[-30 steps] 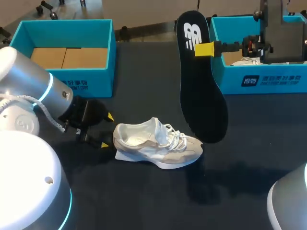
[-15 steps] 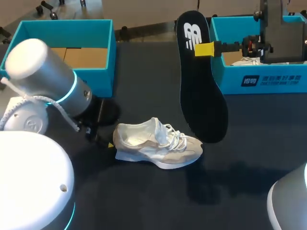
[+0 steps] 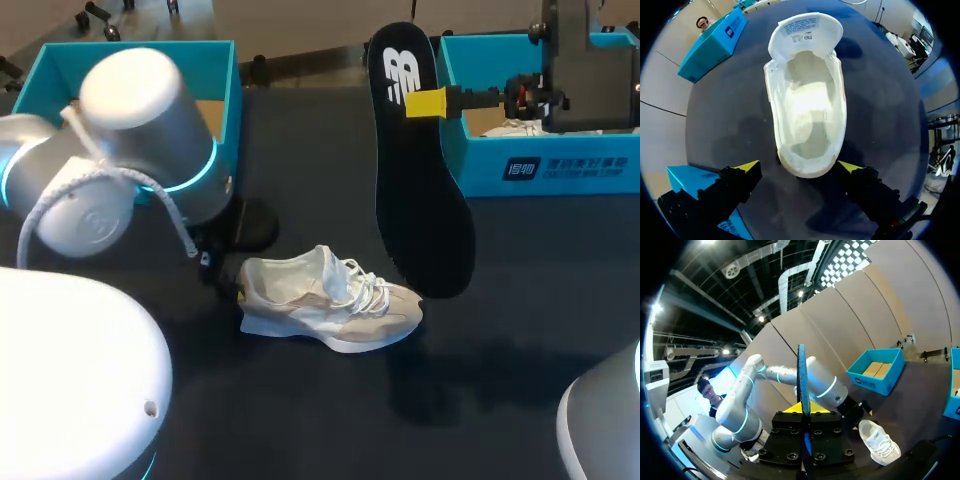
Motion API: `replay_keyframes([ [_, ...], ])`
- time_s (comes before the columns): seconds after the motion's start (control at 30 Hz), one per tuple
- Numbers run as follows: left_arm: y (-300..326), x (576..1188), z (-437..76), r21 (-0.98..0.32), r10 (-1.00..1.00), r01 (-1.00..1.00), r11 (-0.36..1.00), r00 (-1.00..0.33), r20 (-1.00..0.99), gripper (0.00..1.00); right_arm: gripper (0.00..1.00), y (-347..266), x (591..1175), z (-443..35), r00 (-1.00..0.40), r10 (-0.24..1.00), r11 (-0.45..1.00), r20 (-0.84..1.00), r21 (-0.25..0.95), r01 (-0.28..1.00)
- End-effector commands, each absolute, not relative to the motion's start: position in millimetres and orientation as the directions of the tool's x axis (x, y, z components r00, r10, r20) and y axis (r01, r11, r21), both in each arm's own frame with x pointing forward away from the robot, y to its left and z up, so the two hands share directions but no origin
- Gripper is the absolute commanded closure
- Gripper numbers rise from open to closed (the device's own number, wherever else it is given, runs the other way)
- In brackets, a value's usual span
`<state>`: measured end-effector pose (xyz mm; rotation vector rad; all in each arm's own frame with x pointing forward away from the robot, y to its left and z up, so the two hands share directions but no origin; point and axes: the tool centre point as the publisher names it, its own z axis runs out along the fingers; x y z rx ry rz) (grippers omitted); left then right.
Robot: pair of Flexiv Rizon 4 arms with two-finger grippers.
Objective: Take the shoe out of the shoebox, open the shoe tongue, remove and reinsert the insole, then place the shoe into the shoebox
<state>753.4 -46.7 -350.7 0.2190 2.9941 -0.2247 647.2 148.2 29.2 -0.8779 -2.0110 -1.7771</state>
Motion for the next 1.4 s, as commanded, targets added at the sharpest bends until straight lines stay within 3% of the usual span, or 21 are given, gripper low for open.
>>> replay_keyframes([
  [0.03,-54,753,-345,0.035,0.149,0.146,0.989,-0.980,-0.132,0.00,1.00,152,650,30,-0.760,0.237,0.042,0.606,0.775,0.631],
  [1.4,-64,740,-336,0.038,0.148,0.145,0.989,-0.985,-0.089,0.00,1.00,152,650,30,-0.760,0.237,0.042,0.606,0.775,0.631],
])
